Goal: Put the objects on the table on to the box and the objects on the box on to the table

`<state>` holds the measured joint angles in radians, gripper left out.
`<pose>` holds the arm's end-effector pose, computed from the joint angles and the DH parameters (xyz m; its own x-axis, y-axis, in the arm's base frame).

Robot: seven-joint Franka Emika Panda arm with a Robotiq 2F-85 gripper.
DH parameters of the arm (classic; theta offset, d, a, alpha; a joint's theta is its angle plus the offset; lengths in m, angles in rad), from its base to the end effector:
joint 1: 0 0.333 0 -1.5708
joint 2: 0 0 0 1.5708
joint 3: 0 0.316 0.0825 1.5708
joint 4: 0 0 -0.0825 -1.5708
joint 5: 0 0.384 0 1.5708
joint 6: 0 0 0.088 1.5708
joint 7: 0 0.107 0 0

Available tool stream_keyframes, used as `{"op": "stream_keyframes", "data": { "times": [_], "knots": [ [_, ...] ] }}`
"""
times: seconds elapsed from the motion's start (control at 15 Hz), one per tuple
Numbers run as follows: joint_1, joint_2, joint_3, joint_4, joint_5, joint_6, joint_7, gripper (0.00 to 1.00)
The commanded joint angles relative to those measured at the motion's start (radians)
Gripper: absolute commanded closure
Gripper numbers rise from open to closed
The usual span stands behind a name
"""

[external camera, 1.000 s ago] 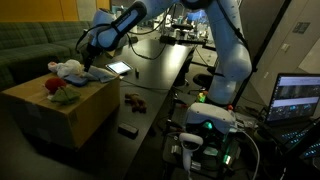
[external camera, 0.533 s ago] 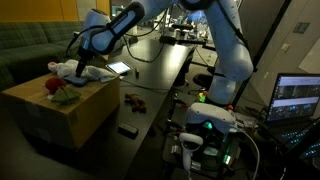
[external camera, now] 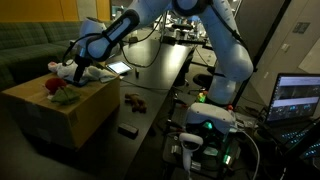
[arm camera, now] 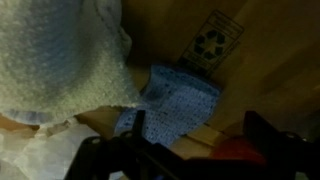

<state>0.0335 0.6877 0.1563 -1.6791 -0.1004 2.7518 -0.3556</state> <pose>0.7036 0.1225 0.2470 0.7674 0.5231 0.3708 0.5239 -0.8449 0.1077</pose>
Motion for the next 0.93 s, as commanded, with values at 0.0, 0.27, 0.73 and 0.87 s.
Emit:
{"op": "stream_keyframes", "data": {
  "times": [0.0,0.27,0.73,0.87],
  "knots": [
    [-0.017,0.078,0.014,0.108,0.0,-0.049,-0.028,0.0],
    [-0.026,0.136,0.008,0.183,0.0,-0.091,-0.034,0.0],
    [-0.027,0.169,-0.001,0.255,-0.005,-0.157,-0.041,0.41],
    [-0.028,0.158,0.001,0.253,-0.003,-0.168,-0.045,0.56]
  ]
}}
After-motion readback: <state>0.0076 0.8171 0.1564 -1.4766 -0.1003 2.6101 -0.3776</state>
